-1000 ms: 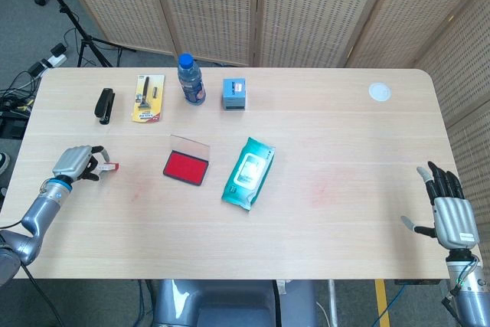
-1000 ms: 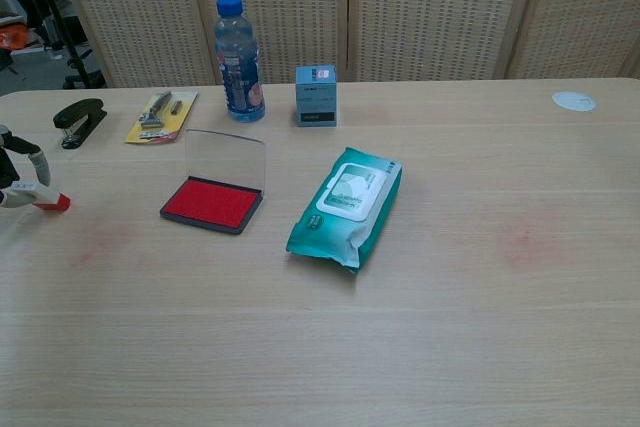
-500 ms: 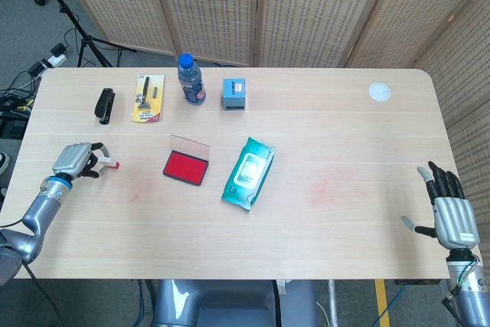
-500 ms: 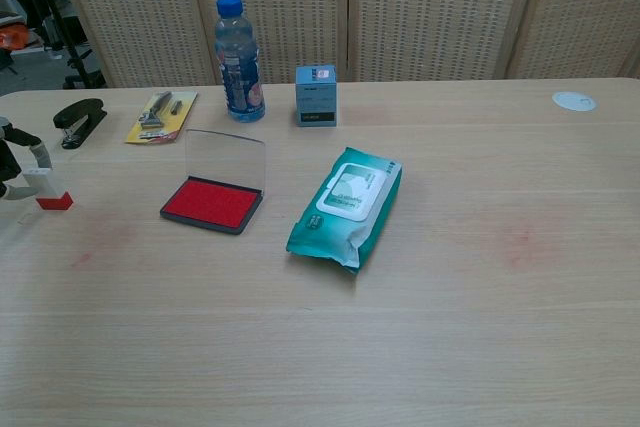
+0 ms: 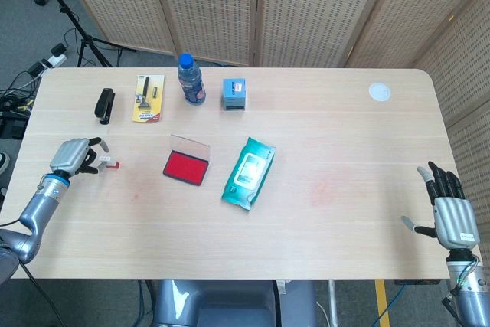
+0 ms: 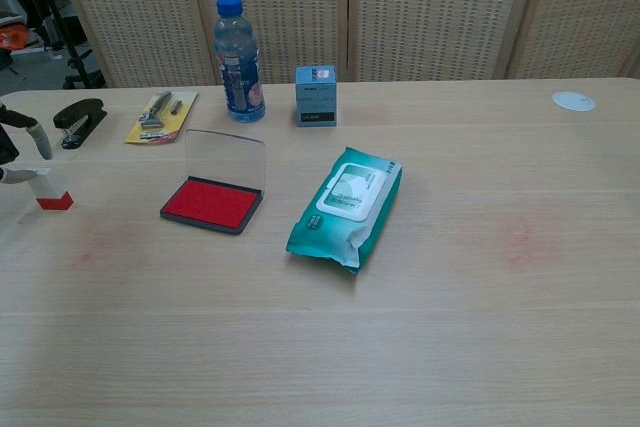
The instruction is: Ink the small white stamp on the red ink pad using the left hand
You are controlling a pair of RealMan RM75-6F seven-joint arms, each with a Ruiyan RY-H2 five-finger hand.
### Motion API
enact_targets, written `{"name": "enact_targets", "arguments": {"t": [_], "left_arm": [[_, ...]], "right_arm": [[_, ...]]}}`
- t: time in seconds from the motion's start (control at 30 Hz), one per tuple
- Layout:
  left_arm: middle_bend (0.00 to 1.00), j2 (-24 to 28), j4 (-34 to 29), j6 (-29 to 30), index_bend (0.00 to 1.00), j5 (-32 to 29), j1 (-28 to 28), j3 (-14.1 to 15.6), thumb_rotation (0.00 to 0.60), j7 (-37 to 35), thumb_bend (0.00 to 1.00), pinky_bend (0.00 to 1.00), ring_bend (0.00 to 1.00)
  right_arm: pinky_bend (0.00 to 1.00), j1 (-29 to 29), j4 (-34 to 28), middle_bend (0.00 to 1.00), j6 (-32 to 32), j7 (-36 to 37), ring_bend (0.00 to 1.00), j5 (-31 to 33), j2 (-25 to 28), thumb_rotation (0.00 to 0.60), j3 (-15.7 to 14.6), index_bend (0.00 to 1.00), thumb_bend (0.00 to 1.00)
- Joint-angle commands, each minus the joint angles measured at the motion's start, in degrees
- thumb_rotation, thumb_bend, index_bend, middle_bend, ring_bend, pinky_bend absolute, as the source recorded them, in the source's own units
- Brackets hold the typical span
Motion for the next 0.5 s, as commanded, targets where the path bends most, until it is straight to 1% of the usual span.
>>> {"name": "enact_targets", "arguments": {"t": [0.03,0.07,0.1,0.13,0.17,0.2,0.23,0.27,0.3,0.33,0.4,0.43,0.5], "left_arm": [[0.97,3.83,-3.43,5.50,0.43,0.23,1.01,-1.23,0.600,-1.16,0.31,1.00,1.00],[0.94,5.90,-4.98,9.19,0.42,-0.14,1.86,-2.37,0.600,-1.75,0.29,0.99,0.99],[0.87,7.57,-6.86,10.99,0.38,-0.10,2.53,-2.63,0.600,-2.05,0.27,0.93,0.93],[0.77,9.29,-8.84,12.35,0.32,-0.13,3.11,-2.85,0.600,-2.16,0.25,0.84,0.81],[0.64,11.66,-11.63,13.82,0.28,-0.08,3.93,-2.91,0.600,-1.95,0.24,0.74,0.69],[0.43,13.51,-13.83,14.42,0.24,-0.12,4.53,-2.83,0.600,-1.31,0.23,0.60,0.50],[0.21,15.94,-16.99,15.44,0.20,-0.35,5.41,-2.89,0.600,-0.13,0.21,0.46,0.34],[0.09,17.51,-19.53,16.48,0.18,-0.69,6.22,-3.07,0.600,0.58,0.20,0.37,0.24],[0.02,18.93,-22.00,17.58,0.15,-1.09,7.10,-3.26,0.600,1.38,0.18,0.27,0.13],[0.00,20.68,-25.12,18.78,0.11,-1.80,8.29,-3.47,0.600,3.07,0.15,0.17,0.05],[0.00,22.36,-28.80,20.33,0.05,-3.07,9.93,-3.83,0.600,5.66,0.11,0.06,0.00],[0.00,22.89,-30.68,21.51,0.02,-4.30,11.11,-4.26,0.600,7.57,0.09,0.02,0.00],[0.00,23.32,-34.42,24.20,0.00,-6.65,13.71,-4.90,0.600,11.23,0.08,0.00,0.00]], "right_arm": [[0.00,-0.03,-0.11,0.00,0.10,0.02,0.00,-0.16,0.07,0.600,-0.08,0.00,0.04],[0.00,-0.08,-0.27,0.00,0.32,0.04,0.00,-0.39,0.12,0.600,-0.15,0.00,0.04],[0.00,-0.13,-0.38,0.00,0.45,0.06,0.00,-0.50,0.18,0.600,-0.19,0.00,0.04],[0.00,-0.17,-0.51,0.00,0.58,0.07,0.00,-0.60,0.25,0.600,-0.21,0.00,0.04],[0.00,-0.24,-0.65,0.00,0.77,0.11,0.00,-0.69,0.33,0.600,-0.22,0.00,0.04],[0.00,-0.28,-0.77,0.00,0.91,0.16,0.00,-0.76,0.39,0.600,-0.22,0.00,0.04],[0.00,-0.35,-0.94,0.00,1.10,0.22,0.00,-0.87,0.48,0.600,-0.22,0.00,0.04],[0.00,-0.40,-1.05,0.00,1.25,0.26,0.00,-0.96,0.54,0.600,-0.24,0.00,0.04],[0.00,-0.45,-1.14,0.00,1.40,0.30,0.00,-1.06,0.60,0.600,-0.25,0.00,0.04],[0.00,-0.51,-1.21,0.00,1.56,0.34,0.00,-1.14,0.67,0.600,-0.26,0.00,0.04],[0.00,-0.59,-1.29,0.00,1.76,0.43,0.00,-1.23,0.74,0.600,-0.27,0.00,0.04],[0.00,-0.64,-1.26,0.00,1.87,0.48,0.00,-1.28,0.78,0.600,-0.28,0.00,0.04],[0.00,-0.73,-0.93,0.00,2.25,0.42,0.00,-1.52,0.82,0.600,-0.29,0.00,0.04]]}}
